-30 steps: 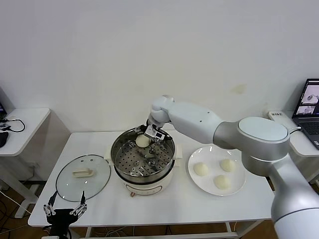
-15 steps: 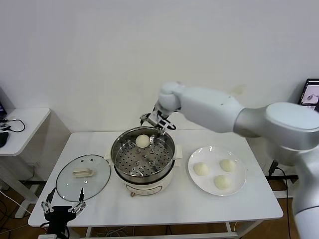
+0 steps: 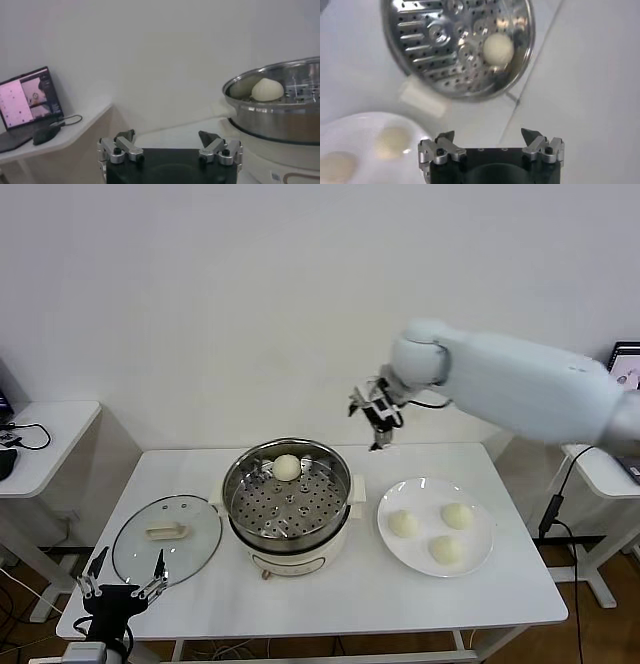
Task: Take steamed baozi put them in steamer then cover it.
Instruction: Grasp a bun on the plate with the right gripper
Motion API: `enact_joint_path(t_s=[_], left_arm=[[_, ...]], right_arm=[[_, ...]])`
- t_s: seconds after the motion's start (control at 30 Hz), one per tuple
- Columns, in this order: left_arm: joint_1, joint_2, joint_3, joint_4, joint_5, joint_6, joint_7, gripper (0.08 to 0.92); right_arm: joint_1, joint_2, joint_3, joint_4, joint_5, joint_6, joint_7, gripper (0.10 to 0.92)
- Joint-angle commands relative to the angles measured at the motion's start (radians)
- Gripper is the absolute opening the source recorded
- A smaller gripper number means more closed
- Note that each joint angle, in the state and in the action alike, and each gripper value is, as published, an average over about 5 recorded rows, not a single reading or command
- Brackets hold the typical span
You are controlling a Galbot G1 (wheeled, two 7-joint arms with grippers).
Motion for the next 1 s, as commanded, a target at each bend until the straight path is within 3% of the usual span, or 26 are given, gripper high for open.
enact_joint_path(t_s=[0.03, 0.3, 1.0], left_arm=[[-0.003, 0.008, -0.005, 0.0, -0.006, 0.004, 0.002, 0.823], [0.005, 0.0, -0.008, 0.001, -0.001, 0.005, 0.003, 0.823], [0.013, -0.01, -0.022, 0.008, 0.002, 0.009, 0.003, 0.823]], right_arm=[[-0.081, -0.206, 0.023, 0.117, -0.01, -0.101, -0.016, 0.823], [-0.272, -0.204, 0.108, 0.092, -0.083, -0.081, -0.002, 0.823], [-0.567, 0.022, 0.304, -0.192, -0.268, -0.021, -0.006, 0.823]])
